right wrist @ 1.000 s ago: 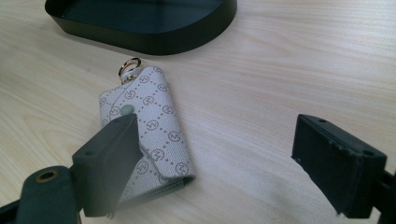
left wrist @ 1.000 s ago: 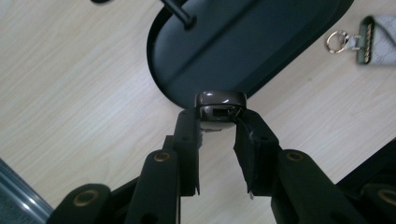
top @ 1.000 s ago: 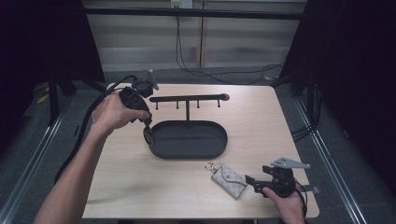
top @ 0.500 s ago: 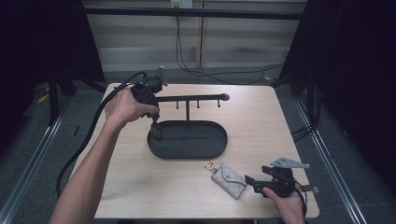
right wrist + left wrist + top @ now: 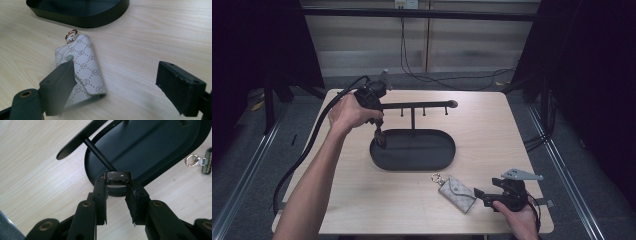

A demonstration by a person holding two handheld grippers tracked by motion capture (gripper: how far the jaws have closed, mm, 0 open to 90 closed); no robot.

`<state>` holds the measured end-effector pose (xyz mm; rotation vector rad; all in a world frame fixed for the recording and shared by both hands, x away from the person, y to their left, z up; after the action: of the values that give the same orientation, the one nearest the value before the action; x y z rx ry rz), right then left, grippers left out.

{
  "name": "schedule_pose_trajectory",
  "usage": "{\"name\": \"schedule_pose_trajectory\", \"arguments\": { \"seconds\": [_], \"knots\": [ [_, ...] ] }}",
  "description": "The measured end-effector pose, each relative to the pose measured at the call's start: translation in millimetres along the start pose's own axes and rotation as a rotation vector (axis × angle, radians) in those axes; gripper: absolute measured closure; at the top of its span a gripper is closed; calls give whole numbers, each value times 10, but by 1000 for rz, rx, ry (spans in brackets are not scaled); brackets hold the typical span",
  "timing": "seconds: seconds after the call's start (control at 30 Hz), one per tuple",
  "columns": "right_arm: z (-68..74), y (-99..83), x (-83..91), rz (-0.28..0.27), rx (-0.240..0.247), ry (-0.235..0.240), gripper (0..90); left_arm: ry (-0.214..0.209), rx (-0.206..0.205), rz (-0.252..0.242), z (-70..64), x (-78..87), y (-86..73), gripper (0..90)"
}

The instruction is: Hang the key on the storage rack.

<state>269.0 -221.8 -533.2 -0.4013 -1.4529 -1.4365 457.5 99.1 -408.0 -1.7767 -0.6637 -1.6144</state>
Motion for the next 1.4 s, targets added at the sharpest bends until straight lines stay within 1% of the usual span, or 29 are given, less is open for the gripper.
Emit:
{"name": "schedule_pose_trajectory", "arguments": {
  "seconds": [0.07,0.1,0.13,0.23,0.3,0.33,0.37,0.4,0.57,0.6,0.63,0.67,0.73,0.8,0.83,0.87,0.9,0.93,1.0,1.03,1.07,1.1,1.13,1.2,1.23,1.27,1.4],
  "knots": [
    [-1,1,-3,0,1,-1,152,6,9,1,19,-3,13,707],
    [0,1,-3,0,2,-1,152,-5,7,-1,17,-8,20,707],
    [0,1,-2,0,1,0,152,-5,7,-1,17,-8,20,707],
    [-2,-2,0,0,2,-1,153,-21,26,-5,31,-19,40,707],
    [-4,-2,0,0,-1,-4,153,-23,32,-14,33,-20,64,707],
    [-4,-2,0,0,-1,-4,153,-23,32,-14,33,-20,64,707],
    [-3,-2,0,0,-1,-3,153,-13,33,-16,41,-22,73,707],
    [-2,-2,0,1,-1,-2,153,-23,30,-17,32,-28,81,707],
    [-5,-3,-5,2,0,-3,154,-15,50,-27,61,-36,97,705],
    [-4,-2,-6,2,-1,-3,155,-24,60,-30,62,-34,108,705],
    [-5,0,-10,2,2,-2,155,-24,67,-38,62,-30,116,704],
    [-4,1,-13,3,2,-3,155,-20,61,-41,59,-36,123,704],
    [-3,-2,-14,4,5,-5,155,-17,61,-49,66,-41,129,702],
    [-5,-3,-12,4,2,-5,155,-30,66,-55,66,-48,122,694],
    [-9,-3,-14,4,0,-5,155,-26,68,-59,73,-53,122,683],
    [-9,-3,-15,5,0,-4,155,-19,84,-67,89,-57,122,657],
    [-9,-3,-15,5,0,-4,155,-19,84,-67,89,-57,122,616],
    [-8,-3,-16,6,-1,-4,155,-12,89,-68,103,-60,120,616],
    [-8,-4,-18,9,0,-4,157,-15,96,-74,108,-76,116,554],
    [-11,-8,-22,13,-2,-4,157,-23,101,-79,115,-93,103,502],
    [-14,-6,-23,11,-5,-3,157,-24,106,-93,125,-93,98,477],
    [-14,-6,-23,11,-5,-3,157,-24,106,-93,125,-93,98,460],
    [-17,-5,-22,11,-7,-3,157,-35,104,-100,127,-91,78,460],
    [-19,-5,-22,11,-9,-2,157,-43,117,-125,143,-64,27,428],
    [-19,-4,-23,11,-9,-2,157,-43,117,-125,143,-64,27,410],
    [-20,-4,-25,12,-8,-4,157,-47,113,-149,148,-26,-8,390],
    [-19,-4,-25,11,-8,-6,157,-54,105,-200,166,36,-80,333]
  ]
}}
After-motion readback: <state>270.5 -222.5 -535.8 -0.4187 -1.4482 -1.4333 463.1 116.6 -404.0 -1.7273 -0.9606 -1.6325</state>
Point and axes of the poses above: each handheld gripper's, and its own axes: x roughly backward along the jaws, y roughly out of its top, z roughly to its left, the point moved 10 cm from there along -x, roughly forward along the jaws, and after that the axes turned 15 degrees about z, right-handed, at the moved point
